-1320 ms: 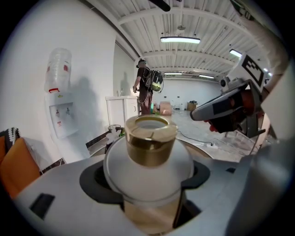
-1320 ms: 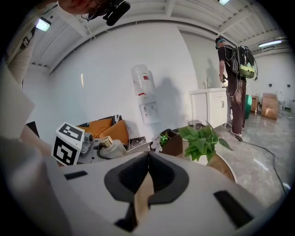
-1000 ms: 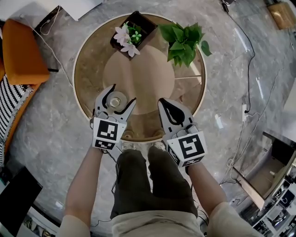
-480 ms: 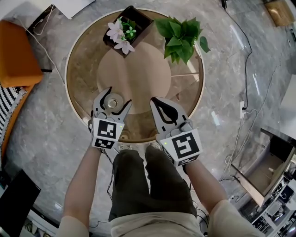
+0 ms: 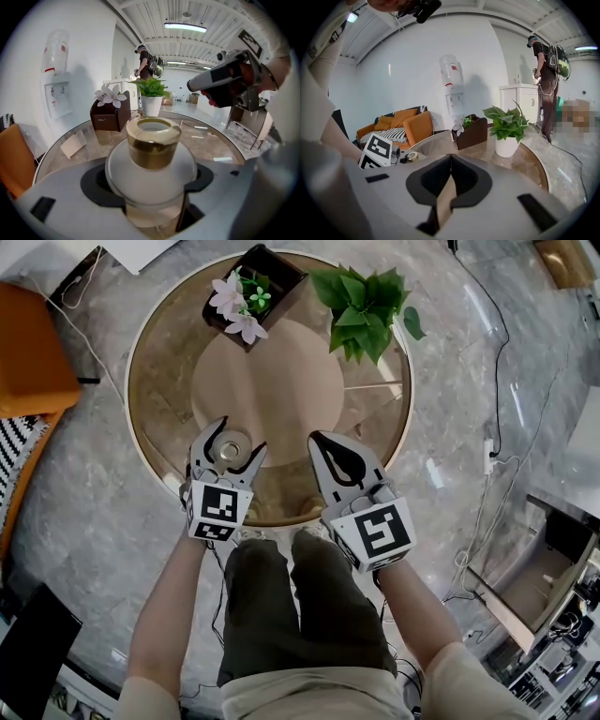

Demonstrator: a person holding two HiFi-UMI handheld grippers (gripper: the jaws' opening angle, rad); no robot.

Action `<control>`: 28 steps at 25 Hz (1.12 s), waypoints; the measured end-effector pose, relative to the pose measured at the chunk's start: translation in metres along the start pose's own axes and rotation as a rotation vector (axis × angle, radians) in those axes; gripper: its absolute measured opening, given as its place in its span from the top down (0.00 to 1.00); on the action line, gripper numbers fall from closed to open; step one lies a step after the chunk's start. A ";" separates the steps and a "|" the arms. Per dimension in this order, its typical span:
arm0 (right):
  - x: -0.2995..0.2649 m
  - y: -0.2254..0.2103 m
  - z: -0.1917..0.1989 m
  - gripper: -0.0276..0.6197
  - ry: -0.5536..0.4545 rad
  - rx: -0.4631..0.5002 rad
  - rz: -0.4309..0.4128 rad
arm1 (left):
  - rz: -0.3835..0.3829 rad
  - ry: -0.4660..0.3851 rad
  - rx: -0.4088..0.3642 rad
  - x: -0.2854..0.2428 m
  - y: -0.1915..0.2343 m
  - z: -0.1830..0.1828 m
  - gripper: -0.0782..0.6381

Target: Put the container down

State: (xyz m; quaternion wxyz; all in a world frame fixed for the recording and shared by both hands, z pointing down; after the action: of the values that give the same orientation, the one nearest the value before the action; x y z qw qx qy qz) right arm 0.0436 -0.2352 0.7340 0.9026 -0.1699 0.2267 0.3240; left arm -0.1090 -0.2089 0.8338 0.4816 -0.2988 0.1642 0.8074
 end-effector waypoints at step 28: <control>0.093 0.030 -0.146 0.96 0.009 0.018 0.015 | -0.023 -0.052 0.151 0.136 0.029 -0.125 0.45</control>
State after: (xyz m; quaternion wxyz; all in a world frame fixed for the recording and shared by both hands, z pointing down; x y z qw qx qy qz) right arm 0.0439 -0.2317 0.5584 0.9006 -0.1613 0.2351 0.3281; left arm -0.1426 -0.1995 0.6500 0.5159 -0.2423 0.2084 0.7948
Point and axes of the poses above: the fingertips, and each gripper's own axes: x backward along the fingers, y to its left, z out of its underside, the point moved 6 cm from there along x, backward along the fingers, and after that the axes turned 2 degrees about -z, right-handed, at the moved point
